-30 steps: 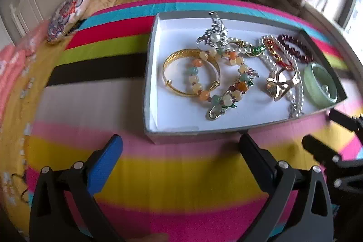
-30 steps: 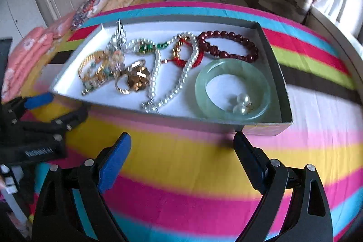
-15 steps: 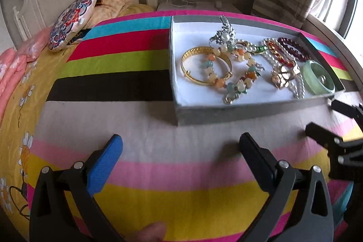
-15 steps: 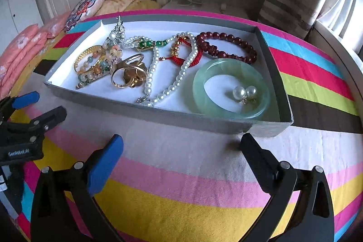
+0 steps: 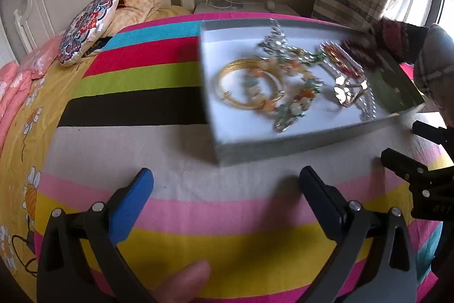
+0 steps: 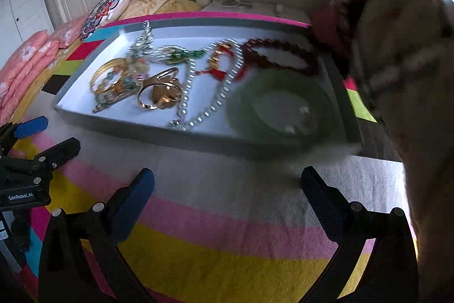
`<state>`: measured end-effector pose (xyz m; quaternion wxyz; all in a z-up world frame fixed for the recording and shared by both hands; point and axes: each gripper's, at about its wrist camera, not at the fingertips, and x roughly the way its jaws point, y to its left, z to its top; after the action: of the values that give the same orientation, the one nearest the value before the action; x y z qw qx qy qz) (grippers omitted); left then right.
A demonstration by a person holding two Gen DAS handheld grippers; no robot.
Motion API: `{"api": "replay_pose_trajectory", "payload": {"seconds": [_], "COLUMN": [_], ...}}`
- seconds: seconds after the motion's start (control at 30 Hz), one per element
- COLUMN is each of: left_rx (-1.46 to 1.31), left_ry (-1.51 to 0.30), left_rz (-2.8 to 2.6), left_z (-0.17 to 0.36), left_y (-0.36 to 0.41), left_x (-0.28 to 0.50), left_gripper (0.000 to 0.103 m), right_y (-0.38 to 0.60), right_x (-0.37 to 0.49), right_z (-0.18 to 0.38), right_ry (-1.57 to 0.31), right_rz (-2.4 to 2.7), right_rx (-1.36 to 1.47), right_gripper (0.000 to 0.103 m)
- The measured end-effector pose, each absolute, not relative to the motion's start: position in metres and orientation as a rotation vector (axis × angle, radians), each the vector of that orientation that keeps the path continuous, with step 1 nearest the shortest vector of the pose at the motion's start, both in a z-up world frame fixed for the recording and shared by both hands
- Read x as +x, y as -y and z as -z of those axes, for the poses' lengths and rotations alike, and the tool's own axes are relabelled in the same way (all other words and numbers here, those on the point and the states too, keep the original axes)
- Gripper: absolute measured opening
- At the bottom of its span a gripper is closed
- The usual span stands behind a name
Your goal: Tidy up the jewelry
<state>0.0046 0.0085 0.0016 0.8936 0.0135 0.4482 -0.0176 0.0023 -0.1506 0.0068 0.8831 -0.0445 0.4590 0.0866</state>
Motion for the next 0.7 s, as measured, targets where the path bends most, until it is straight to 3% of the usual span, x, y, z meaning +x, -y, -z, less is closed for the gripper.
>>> {"api": "replay_pose_trajectory", "payload": {"seconds": [0.7], "left_rx": [0.028], "left_ry": [-0.927], "left_rz": [0.04], "left_z": [-0.0007], "left_y": [-0.0084], "left_x": [0.0023], "left_gripper": [0.101], "right_y": [0.1491], "right_x": [0.0013], "right_z": [-0.0068], "right_ry": [-0.956], "right_rz": [-0.179], "right_rx": [-0.091], "right_gripper": [0.099]}}
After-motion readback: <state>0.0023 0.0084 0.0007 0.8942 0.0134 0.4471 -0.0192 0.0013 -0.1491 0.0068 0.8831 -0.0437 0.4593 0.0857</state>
